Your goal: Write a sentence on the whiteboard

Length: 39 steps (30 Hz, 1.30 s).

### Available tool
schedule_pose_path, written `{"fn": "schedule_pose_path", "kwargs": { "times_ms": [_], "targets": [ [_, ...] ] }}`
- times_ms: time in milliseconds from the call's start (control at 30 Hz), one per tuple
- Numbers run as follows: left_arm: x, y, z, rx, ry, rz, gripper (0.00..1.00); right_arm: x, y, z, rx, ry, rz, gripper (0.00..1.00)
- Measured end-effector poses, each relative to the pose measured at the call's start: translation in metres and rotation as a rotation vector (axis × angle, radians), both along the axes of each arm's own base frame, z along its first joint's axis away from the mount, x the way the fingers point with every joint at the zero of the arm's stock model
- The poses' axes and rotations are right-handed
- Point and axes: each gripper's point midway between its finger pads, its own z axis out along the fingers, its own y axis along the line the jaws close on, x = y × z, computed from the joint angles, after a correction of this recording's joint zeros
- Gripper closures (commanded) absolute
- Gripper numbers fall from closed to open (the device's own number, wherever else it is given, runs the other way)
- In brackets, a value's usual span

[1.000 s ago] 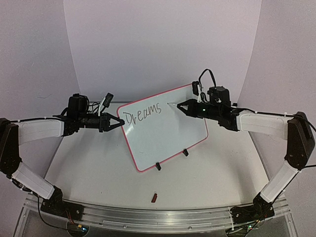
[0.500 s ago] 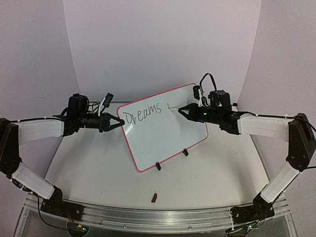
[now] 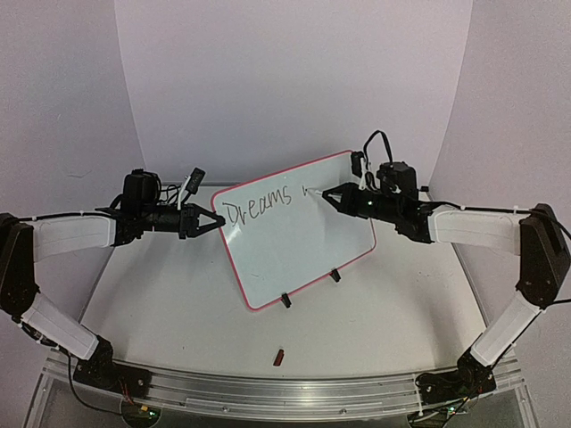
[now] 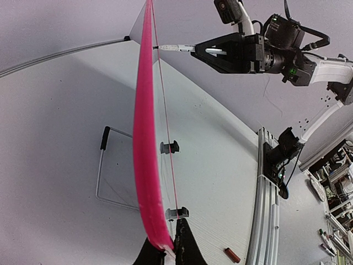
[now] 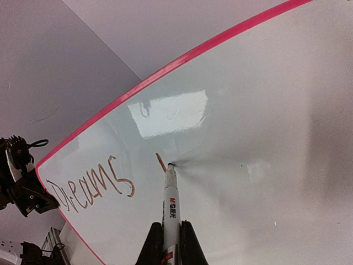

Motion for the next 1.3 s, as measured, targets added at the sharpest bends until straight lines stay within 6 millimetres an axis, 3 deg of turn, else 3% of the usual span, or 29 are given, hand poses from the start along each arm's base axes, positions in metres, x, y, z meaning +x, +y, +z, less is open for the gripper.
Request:
{"fn": "schedule_pose_path", "kwargs": {
  "times_ms": [833, 1300],
  "targets": [
    [0.001, 0.0, 0.0, 0.006, 0.009, 0.005, 1.0, 0.012, -0.004, 0.008, 0.005, -0.031, -0.056, 1.0],
    [0.001, 0.0, -0.001, 0.006, 0.009, 0.005, 1.0, 0.002, -0.011, -0.008, -0.002, -0.003, -0.062, 1.0]
  ]
}}
